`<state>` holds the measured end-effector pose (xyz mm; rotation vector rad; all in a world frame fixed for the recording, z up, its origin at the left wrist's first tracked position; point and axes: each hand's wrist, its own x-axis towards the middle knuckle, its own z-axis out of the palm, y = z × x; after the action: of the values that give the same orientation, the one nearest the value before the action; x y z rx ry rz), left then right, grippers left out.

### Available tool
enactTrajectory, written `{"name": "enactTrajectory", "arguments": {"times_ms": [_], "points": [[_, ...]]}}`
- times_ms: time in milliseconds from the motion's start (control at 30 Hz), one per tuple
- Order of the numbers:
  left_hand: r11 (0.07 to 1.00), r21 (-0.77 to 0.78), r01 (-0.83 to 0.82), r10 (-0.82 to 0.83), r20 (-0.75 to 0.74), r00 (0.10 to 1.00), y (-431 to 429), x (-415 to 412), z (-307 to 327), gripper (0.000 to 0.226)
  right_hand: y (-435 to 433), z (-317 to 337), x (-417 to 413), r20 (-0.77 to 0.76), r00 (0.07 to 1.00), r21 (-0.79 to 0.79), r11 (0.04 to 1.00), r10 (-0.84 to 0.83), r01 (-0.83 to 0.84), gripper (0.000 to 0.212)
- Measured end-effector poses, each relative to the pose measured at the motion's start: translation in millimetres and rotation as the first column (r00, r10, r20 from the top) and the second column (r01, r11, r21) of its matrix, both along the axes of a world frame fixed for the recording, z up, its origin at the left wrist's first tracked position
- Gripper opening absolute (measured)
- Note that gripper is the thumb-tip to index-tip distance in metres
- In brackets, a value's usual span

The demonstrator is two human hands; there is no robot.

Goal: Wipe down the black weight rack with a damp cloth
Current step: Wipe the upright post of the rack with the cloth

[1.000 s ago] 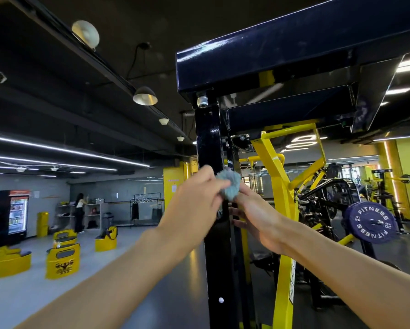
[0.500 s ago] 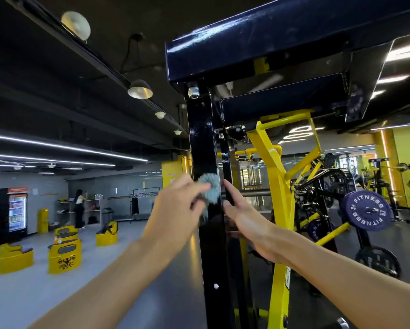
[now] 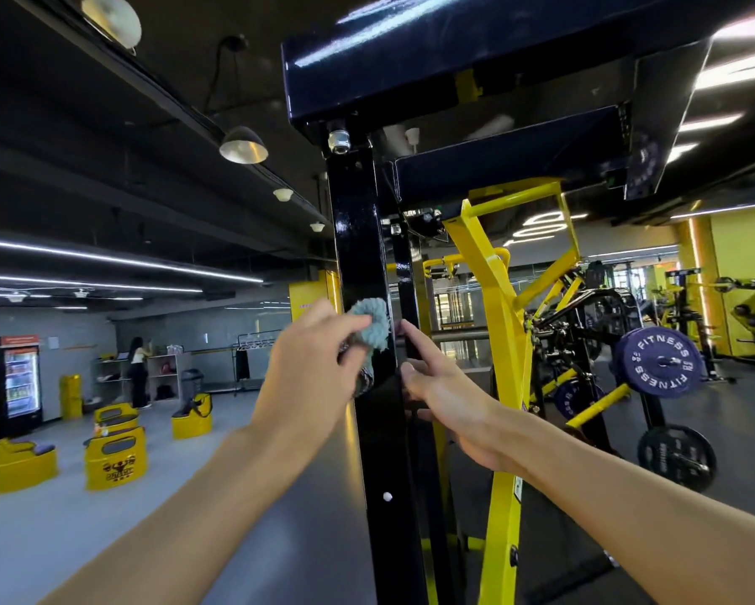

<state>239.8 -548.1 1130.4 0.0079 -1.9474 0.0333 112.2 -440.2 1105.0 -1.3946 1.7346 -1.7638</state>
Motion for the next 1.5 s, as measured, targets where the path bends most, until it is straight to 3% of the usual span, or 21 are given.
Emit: {"name": "enactTrajectory", "arguments": {"times_ms": [100, 233, 367, 500, 633, 733, 867, 967, 1100, 1233, 1333, 1500], "points": [[0.993, -0.118, 0.026, -0.007, 0.161, 0.987, 2.9, 1.5, -21.7, 0.035, 2.4, -10.4, 1.1, -0.001, 1.000, 0.048, 0.999, -0.010, 0.010, 0.063], [1.000, 0.007, 0.012, -0.012, 0.069, 0.998, -2.0, 3.4, -19.5, 0.033, 4.3, -18.3, 1.7, 0.002, 1.000, 0.060, 0.998, -0.024, 0.023, 0.065], [0.994, -0.098, 0.041, -0.019, 0.214, 0.977, -0.9, 4.4, -42.8, 0.037, 6.6, -22.3, 2.2, 0.039, 0.999, 0.067, 0.998, -0.016, 0.014, 0.070], [0.999, 0.033, 0.030, -0.032, 0.059, 0.998, -10.3, 2.7, -37.6, 0.033, 6.9, -24.7, 2.3, 0.049, 0.999, 0.056, 0.998, -0.012, 0.009, 0.068], [0.988, -0.152, 0.040, -0.015, 0.164, 0.986, -12.2, 6.7, -50.9, 0.036, 7.2, -27.2, 5.2, 0.039, 0.999, 0.049, 0.999, -0.017, 0.015, 0.067], [0.999, -0.036, 0.035, -0.032, 0.097, 0.995, -15.2, 6.1, -49.8, 0.033, 6.3, -30.1, 5.4, 0.049, 0.998, 0.044, 0.999, -0.032, 0.030, 0.065], [0.989, -0.140, 0.051, -0.026, 0.175, 0.984, -13.3, 7.3, -61.5, 0.037, 5.7, -40.7, 4.8, 0.078, 0.997, 0.079, 0.997, -0.028, 0.022, 0.066], [0.999, 0.021, 0.048, -0.049, 0.066, 0.997, -12.2, 6.7, -55.7, 0.034, 4.3, -46.1, 5.0, 0.114, 0.993, 0.071, 0.997, -0.022, 0.014, 0.061], [0.990, -0.113, 0.088, -0.066, 0.191, 0.979, -1.8, 5.3, -71.9, 0.037, 3.9, -48.4, 5.3, 0.123, 0.992, 0.073, 0.997, -0.018, 0.009, 0.070], [0.997, 0.021, 0.075, -0.076, 0.047, 0.996, -4.2, 2.0, -69.1, 0.032, 5.2, -51.5, 4.5, 0.134, 0.991, 0.063, 0.998, -0.022, 0.014, 0.071], [0.985, -0.141, 0.102, -0.076, 0.181, 0.981, 4.3, 3.1, -84.0, 0.025, 5.0, -56.2, 3.7, 0.133, 0.991, 0.073, 0.997, -0.017, 0.007, 0.077], [0.996, -0.038, 0.087, -0.081, 0.136, 0.987, -1.9, 3.3, -90.6, 0.033, 6.4, -62.3, 1.1, 0.123, 0.992, 0.080, 0.997, -0.011, 0.001, 0.080]]}}
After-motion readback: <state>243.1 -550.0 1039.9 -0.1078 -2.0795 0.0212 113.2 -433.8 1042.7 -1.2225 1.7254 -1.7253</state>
